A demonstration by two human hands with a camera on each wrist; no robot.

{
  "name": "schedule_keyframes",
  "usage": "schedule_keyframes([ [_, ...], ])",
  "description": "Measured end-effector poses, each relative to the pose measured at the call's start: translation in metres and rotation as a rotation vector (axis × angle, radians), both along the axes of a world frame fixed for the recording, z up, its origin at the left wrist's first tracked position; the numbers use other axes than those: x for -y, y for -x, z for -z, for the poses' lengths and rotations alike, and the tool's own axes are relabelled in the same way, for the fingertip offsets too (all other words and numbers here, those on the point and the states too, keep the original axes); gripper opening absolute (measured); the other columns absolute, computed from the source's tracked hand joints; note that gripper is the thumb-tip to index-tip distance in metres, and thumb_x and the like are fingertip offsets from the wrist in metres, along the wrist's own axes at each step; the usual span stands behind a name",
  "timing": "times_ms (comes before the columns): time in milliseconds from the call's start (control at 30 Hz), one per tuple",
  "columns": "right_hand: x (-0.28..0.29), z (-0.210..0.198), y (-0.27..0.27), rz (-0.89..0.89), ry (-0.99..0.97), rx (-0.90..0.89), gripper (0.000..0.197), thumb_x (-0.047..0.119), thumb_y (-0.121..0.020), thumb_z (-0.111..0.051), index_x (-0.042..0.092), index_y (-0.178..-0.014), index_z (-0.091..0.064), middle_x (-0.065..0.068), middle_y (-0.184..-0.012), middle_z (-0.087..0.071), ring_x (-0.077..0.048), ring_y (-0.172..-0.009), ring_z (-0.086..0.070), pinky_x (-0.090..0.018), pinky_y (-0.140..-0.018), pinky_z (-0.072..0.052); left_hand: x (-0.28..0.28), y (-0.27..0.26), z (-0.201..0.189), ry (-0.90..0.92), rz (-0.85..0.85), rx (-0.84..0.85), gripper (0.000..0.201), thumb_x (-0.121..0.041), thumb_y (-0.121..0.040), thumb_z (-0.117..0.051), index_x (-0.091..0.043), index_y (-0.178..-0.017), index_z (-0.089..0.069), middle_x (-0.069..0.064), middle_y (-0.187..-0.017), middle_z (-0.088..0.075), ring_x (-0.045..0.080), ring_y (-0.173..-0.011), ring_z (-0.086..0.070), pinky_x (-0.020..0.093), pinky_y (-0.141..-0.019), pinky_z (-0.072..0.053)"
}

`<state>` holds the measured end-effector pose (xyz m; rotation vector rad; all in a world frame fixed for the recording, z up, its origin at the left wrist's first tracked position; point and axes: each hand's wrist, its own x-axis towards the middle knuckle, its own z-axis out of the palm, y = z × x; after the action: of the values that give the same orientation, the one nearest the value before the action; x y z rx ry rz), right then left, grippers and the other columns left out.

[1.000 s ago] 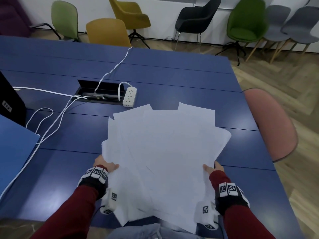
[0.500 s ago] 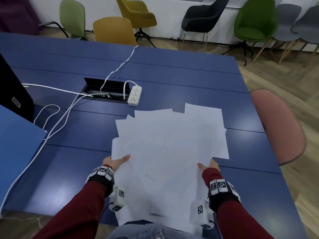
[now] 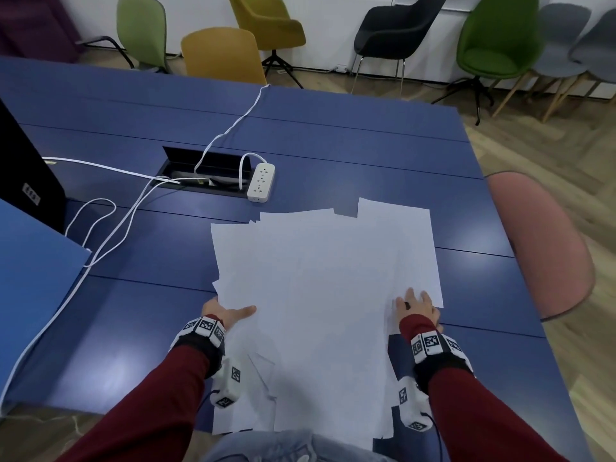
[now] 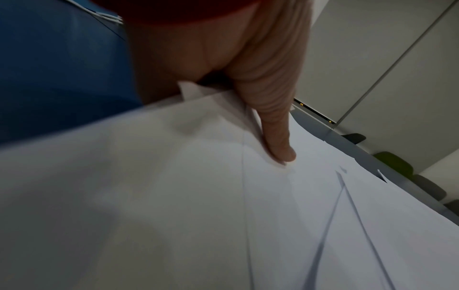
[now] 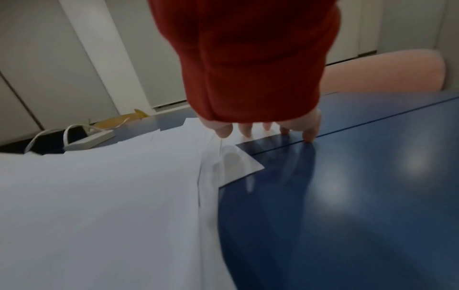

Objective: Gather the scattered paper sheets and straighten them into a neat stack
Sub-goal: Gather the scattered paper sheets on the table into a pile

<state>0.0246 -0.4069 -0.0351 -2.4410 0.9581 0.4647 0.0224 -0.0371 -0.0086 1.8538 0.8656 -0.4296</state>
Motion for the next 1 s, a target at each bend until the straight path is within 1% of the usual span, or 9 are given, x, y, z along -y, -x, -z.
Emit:
schedule_keyframes([
  [67, -0.003, 0.001, 0.005, -0.047, 0.025, 0.005, 0.045, 0.042, -0.093, -0.037, 0.035, -0.137, -0.042, 0.005, -0.157, -0.020, -0.028, -0.141, -0.022, -0.050, -0.112, -0.018, -0.001, 0.000, 0.002, 0.007, -0.004, 0.007, 0.065, -0.014, -0.064, -0.085, 0.002, -0.120, -0.057, 0.019, -0.126, -0.062, 0.031, -0.114, -0.060, 0.031, -0.085, -0.044],
  [167, -0.010, -0.002, 0.006, -0.047, 0.087, 0.011, 0.033, 0.035, -0.089, -0.045, 0.030, -0.117, -0.062, -0.001, -0.142, -0.042, -0.025, -0.129, -0.040, -0.044, -0.106, -0.026, -0.002, 0.001, 0.004, 0.016, -0.014, 0.023, 0.064, -0.017, -0.065, -0.085, 0.001, -0.120, -0.057, 0.018, -0.125, -0.062, 0.032, -0.114, -0.060, 0.031, -0.085, -0.044],
  [267, -0.002, -0.006, -0.002, 0.090, 0.074, 0.000, 0.028, 0.036, -0.083, -0.054, 0.018, -0.101, -0.065, -0.010, -0.124, -0.048, -0.030, -0.118, -0.045, -0.044, -0.100, -0.034, -0.003, 0.002, 0.005, 0.034, -0.011, 0.026, 0.065, -0.019, -0.065, -0.085, -0.001, -0.121, -0.057, 0.018, -0.125, -0.062, 0.031, -0.114, -0.060, 0.032, -0.086, -0.044],
  [467, 0.008, 0.003, 0.005, 0.480, 0.096, 0.116, 0.083, 0.032, -0.065, -0.081, -0.005, -0.126, -0.038, -0.025, -0.133, -0.039, -0.036, -0.120, -0.042, -0.045, -0.099, -0.038, -0.008, 0.002, 0.012, 0.023, 0.024, 0.014, 0.062, -0.011, -0.064, -0.085, -0.001, -0.119, -0.059, 0.018, -0.123, -0.064, 0.031, -0.111, -0.062, 0.037, -0.096, -0.048],
  [633, 0.010, 0.003, 0.000, 0.534, -0.066, 0.045, 0.077, 0.038, -0.070, -0.076, 0.000, -0.126, -0.040, -0.017, -0.129, -0.043, -0.031, -0.119, -0.049, -0.035, -0.080, -0.044, -0.007, 0.001, 0.015, -0.019, 0.055, 0.010, 0.060, -0.009, -0.066, -0.083, 0.002, -0.120, -0.059, 0.020, -0.125, -0.063, 0.030, -0.114, -0.062, 0.032, -0.094, -0.046],
  [767, 0.017, 0.009, -0.002, 0.438, -0.029, -0.026, 0.062, 0.011, -0.072, -0.071, 0.003, -0.125, -0.039, -0.022, -0.125, -0.055, -0.034, -0.116, -0.054, -0.040, -0.098, -0.043, -0.009, -0.001, 0.017, 0.021, 0.021, -0.009, 0.060, -0.008, -0.066, -0.083, 0.003, -0.120, -0.059, 0.018, -0.122, -0.064, 0.031, -0.112, -0.062, 0.033, -0.093, -0.047],
  [833, 0.020, 0.005, -0.002, 0.382, 0.056, -0.059, 0.050, 0.008, -0.076, -0.068, 0.006, -0.121, -0.048, -0.020, -0.130, -0.049, -0.036, -0.121, -0.047, -0.043, -0.103, -0.037, -0.012, -0.003, 0.017, 0.123, -0.066, -0.015, 0.058, -0.010, -0.066, -0.082, 0.002, -0.118, -0.060, 0.018, -0.118, -0.066, 0.032, -0.102, -0.065, 0.039, -0.093, -0.050],
  [933, 0.026, -0.005, -0.001, 0.348, 0.118, -0.093, 0.036, 0.014, -0.077, -0.069, 0.009, -0.111, -0.061, -0.015, -0.131, -0.042, -0.035, -0.121, -0.041, -0.045, -0.105, -0.035, -0.018, -0.003, 0.013, 0.397, -0.192, -0.056, 0.050, -0.021, -0.069, -0.076, -0.001, -0.113, -0.065, 0.021, -0.107, -0.071, 0.034, -0.087, -0.066, 0.045, -0.085, -0.054],
  [1000, 0.031, -0.007, 0.001, 0.311, 0.102, -0.091, 0.045, 0.032, -0.076, -0.070, 0.006, -0.112, -0.062, -0.016, -0.128, -0.047, -0.032, -0.121, -0.043, -0.041, -0.106, -0.036, -0.021, 0.000, 0.009, 0.516, -0.215, -0.063, 0.034, -0.027, -0.075, -0.067, -0.006, -0.102, -0.069, 0.016, -0.088, -0.075, 0.032, -0.076, -0.068, 0.040, -0.075, -0.054],
])
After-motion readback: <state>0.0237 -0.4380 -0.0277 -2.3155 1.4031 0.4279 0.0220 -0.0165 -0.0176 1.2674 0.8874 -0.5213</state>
